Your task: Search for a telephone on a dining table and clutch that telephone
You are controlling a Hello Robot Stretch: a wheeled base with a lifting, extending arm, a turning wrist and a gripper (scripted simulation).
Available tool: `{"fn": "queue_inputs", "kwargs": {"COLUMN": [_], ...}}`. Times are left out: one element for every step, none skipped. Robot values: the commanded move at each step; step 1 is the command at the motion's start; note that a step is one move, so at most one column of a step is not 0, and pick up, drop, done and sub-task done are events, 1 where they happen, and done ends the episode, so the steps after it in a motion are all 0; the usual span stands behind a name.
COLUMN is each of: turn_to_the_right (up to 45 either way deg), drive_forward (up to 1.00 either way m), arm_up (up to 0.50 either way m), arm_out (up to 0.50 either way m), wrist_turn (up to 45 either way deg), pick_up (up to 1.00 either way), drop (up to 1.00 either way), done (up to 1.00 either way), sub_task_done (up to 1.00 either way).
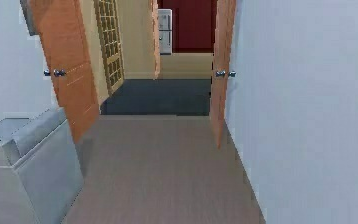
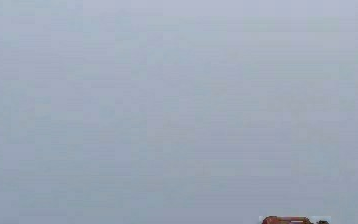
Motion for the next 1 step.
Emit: {"fn": "queue_inputs", "kwargs": {"turn_to_the_right": [0.0], "drive_forward": [1.00], "arm_up": [0.00], "arm_out": [0.00], "wrist_turn": [0.0], "pick_up": [0.00], "drop": [0.00], "done": [0.00], "sub_task_done": [0.00]}}
